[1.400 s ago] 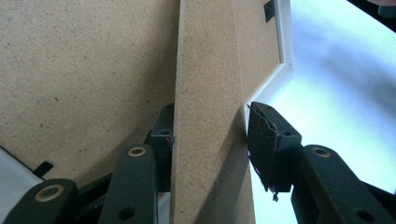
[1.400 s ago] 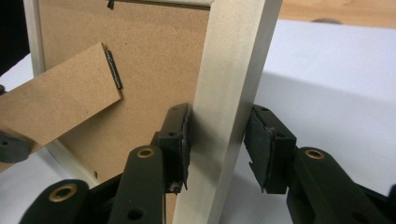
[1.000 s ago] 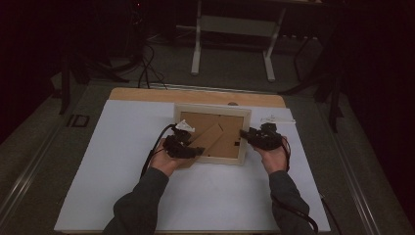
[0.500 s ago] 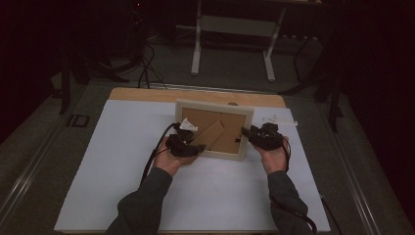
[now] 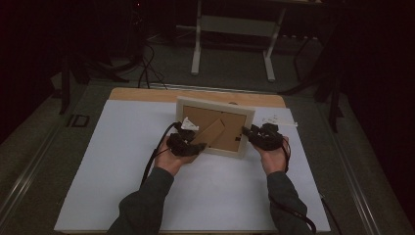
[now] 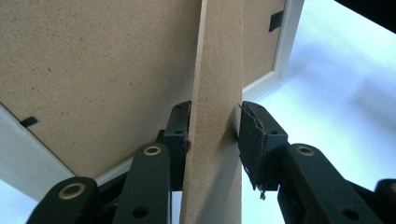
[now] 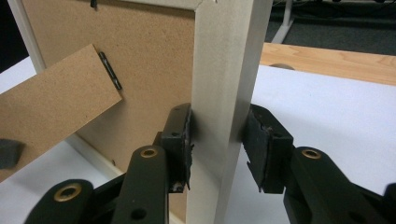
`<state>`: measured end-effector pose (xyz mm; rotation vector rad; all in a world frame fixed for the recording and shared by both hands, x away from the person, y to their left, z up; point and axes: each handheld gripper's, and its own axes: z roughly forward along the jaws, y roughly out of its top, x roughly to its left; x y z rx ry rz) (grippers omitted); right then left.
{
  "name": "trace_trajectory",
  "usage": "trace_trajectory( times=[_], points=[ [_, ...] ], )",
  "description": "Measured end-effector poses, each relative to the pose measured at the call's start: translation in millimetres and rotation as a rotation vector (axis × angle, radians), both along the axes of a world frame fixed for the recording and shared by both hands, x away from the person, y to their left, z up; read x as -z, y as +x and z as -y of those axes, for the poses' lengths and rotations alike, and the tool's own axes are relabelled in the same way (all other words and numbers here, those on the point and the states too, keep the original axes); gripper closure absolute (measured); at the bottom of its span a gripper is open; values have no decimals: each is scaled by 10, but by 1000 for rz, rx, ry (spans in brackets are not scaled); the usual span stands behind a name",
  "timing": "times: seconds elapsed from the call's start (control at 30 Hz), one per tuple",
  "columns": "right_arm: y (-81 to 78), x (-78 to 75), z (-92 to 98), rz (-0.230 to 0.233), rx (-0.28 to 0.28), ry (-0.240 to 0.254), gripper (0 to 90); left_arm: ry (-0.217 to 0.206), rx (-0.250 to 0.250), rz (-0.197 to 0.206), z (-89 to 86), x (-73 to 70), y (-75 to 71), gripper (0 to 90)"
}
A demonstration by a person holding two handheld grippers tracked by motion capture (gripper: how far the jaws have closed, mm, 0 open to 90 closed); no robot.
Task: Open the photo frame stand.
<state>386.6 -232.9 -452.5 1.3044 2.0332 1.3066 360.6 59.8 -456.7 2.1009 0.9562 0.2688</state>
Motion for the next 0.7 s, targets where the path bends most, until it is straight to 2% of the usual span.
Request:
trace_trajectory(
  times=[0.7],
  points=[
    [-7, -21, -21, 21, 22, -8, 625, 9, -23, 22, 35, 3, 31, 672]
  ],
)
